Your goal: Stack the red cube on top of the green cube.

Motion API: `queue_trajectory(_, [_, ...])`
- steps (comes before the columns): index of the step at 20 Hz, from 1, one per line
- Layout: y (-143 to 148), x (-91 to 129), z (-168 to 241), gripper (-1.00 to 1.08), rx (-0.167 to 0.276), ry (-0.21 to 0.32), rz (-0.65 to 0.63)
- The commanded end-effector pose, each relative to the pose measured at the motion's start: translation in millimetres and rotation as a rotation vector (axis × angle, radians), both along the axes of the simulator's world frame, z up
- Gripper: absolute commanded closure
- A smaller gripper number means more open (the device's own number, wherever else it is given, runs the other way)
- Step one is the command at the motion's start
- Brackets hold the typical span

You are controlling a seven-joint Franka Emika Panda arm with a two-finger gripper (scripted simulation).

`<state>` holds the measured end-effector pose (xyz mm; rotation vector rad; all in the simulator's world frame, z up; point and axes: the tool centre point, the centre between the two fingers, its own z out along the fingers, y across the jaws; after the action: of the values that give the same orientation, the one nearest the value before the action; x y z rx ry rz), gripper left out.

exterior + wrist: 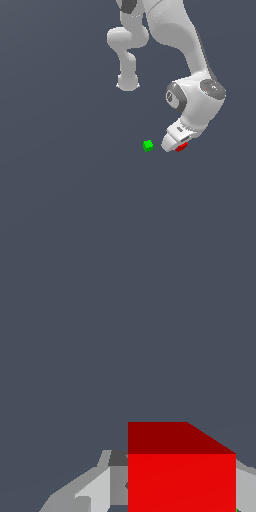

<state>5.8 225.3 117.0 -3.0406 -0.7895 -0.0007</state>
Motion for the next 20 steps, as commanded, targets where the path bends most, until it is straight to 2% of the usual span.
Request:
queue_trajectory(1, [-4.5,-1.7,-1.7,1.08,0.000,0.000,-0.001])
queue_trajectory(7, [-27.3,-12.2,-12.0,1.08,0.000,0.000,-0.001])
queue_trajectory(20, [-107.6,-46.4,-49.1,1.08,0.000,0.001,-0.001])
